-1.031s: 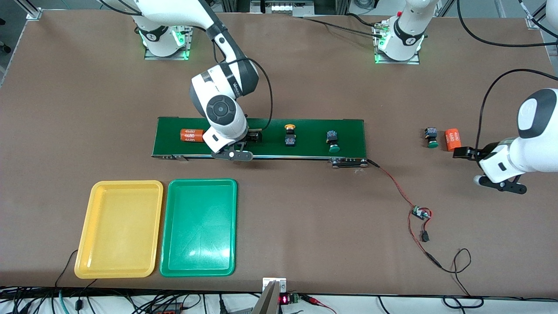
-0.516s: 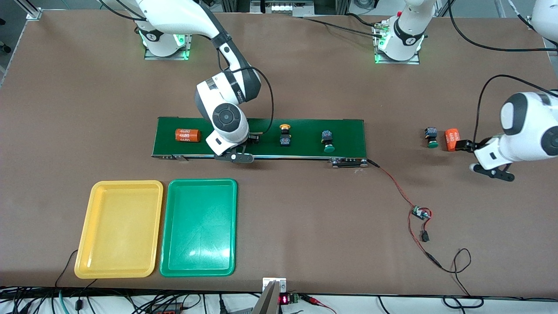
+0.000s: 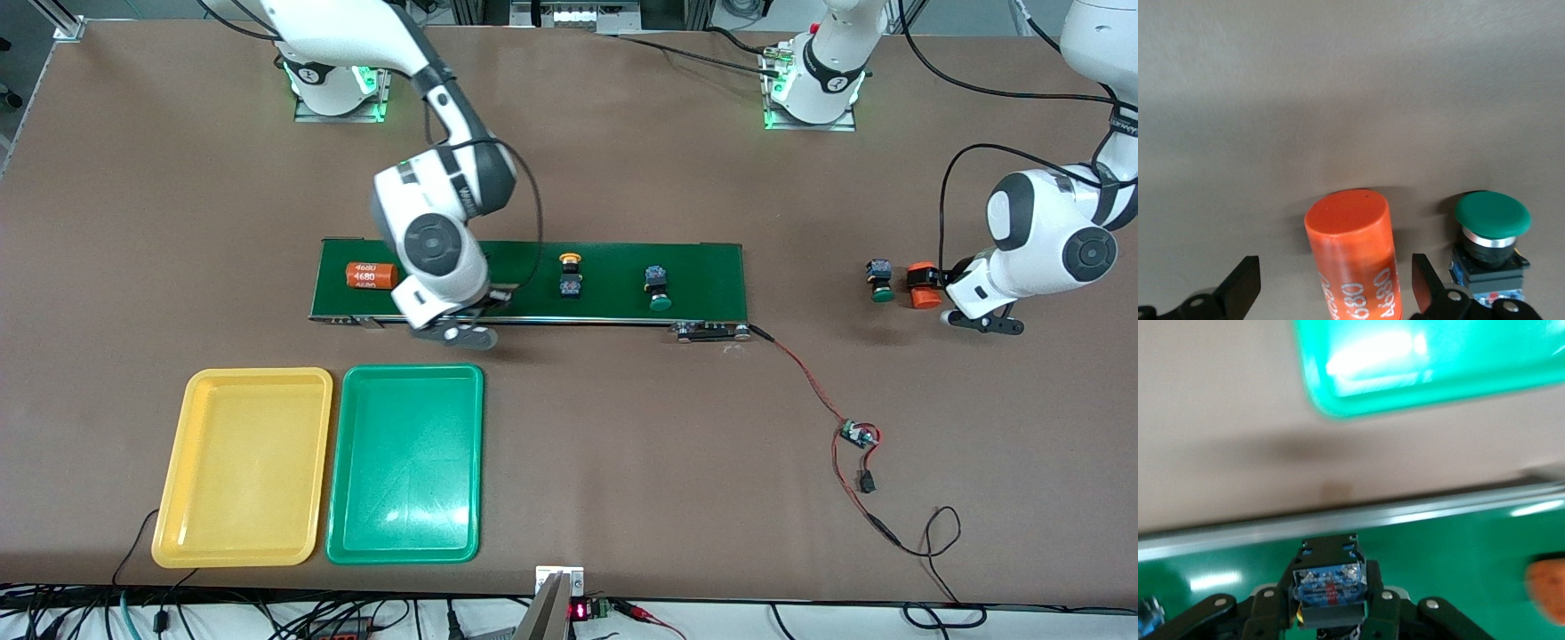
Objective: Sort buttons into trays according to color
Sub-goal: 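Carry the button to the yellow tray while the left gripper grasps the cylinder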
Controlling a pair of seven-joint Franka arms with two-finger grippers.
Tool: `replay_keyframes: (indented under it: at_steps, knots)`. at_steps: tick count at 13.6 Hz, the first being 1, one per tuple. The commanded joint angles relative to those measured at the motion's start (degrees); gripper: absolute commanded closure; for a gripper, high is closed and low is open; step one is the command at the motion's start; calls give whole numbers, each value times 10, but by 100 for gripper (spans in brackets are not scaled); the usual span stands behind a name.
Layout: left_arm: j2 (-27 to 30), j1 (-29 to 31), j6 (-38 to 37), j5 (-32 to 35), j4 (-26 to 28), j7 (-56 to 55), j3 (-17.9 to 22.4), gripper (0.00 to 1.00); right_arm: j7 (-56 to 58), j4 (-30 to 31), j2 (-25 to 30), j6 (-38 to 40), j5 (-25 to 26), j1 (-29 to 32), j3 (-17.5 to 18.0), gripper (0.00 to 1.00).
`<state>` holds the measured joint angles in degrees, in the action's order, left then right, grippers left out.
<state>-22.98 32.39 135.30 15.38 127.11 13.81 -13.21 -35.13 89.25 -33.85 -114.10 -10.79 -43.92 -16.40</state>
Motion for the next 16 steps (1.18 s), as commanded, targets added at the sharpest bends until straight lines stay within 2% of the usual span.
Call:
replay_keyframes:
  at_steps: [1, 2, 3, 6, 9, 11, 15, 16]
  knots:
    - [2, -10, 21, -15, 14, -7, 13, 31, 22, -63, -22, 29, -2, 36, -60, 83]
    - [5, -11, 18, -15, 12, -4, 13, 52, 54, -92, -43, 28, 6, 62, -70, 83]
    - [8, -13, 15, -15, 9, -4, 13, 64, 95, -119, -62, 27, 21, 91, -71, 83]
    - [27, -15, -26, -15, -11, -2, 4, 77, 231, -173, -117, -21, 32, 170, -71, 83]
    - [55, -71, -151, -16, -68, 10, -5, 77, 352, -173, -172, -130, 31, 217, -70, 83]
    - [59, -85, -210, -16, -107, 64, -43, 78, 363, -172, -186, -145, 29, 226, -69, 83]
    - [58, -82, -243, -20, -157, 218, -122, 83, 366, -167, -216, -212, 24, 229, -67, 82]
    - [53, -83, -243, -20, -166, 233, -153, 83, 368, -167, -216, -220, 25, 230, -67, 74]
